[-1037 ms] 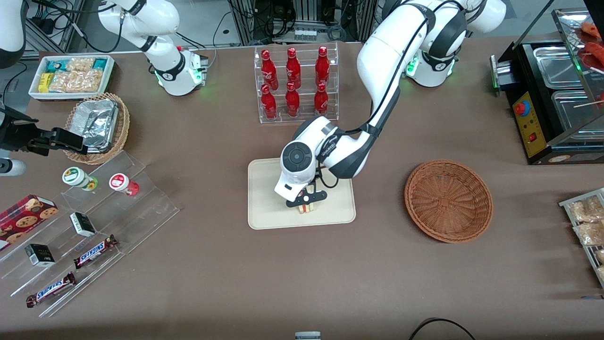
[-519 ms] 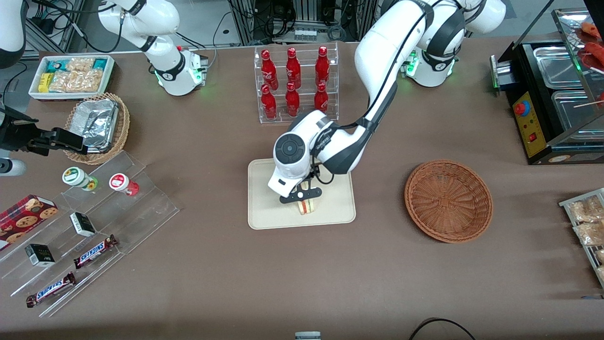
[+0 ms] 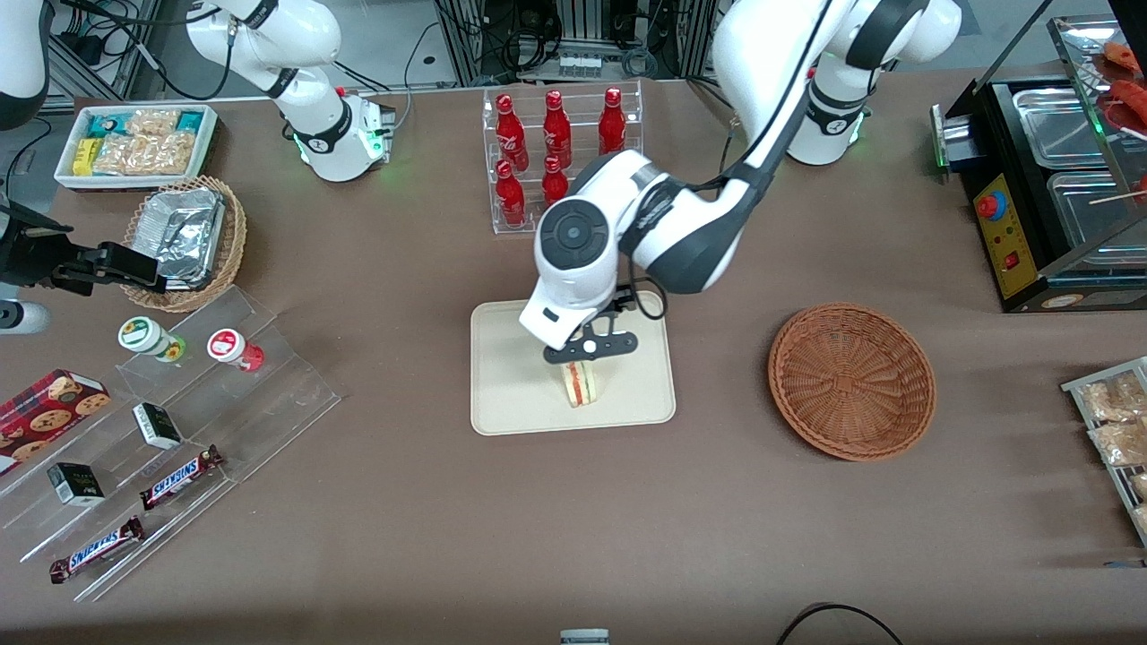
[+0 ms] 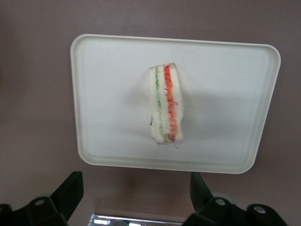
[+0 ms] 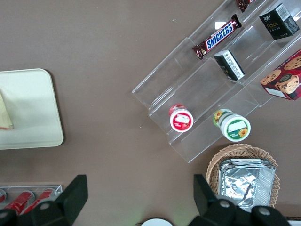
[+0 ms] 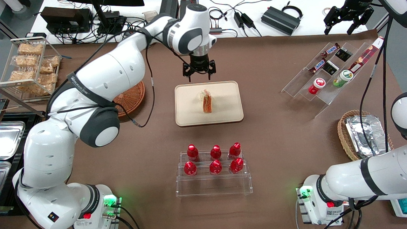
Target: Place sandwich from basket to tray
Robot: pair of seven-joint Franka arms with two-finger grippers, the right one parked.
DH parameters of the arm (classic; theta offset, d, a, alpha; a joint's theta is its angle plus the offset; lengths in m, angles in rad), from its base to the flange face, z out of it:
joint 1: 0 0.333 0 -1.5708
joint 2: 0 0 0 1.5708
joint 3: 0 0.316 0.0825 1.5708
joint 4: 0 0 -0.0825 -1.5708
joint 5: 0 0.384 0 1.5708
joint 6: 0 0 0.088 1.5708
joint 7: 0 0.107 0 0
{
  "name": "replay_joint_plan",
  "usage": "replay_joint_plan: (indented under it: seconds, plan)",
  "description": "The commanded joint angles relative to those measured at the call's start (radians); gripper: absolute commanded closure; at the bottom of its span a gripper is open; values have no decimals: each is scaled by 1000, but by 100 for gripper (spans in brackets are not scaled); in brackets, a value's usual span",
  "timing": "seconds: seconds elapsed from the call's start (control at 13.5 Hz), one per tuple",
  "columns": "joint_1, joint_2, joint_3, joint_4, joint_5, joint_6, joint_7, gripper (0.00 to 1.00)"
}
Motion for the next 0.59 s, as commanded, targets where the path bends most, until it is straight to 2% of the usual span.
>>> replay_joint_plan:
  seconds: [0.0, 0.22, 0.52]
  plan:
    - [55, -89, -1, -95, 17, -39, 132, 0]
    - [130, -217, 0, -249, 20, -50, 313, 0]
    - [234, -316, 2, -358, 23, -50, 476, 0]
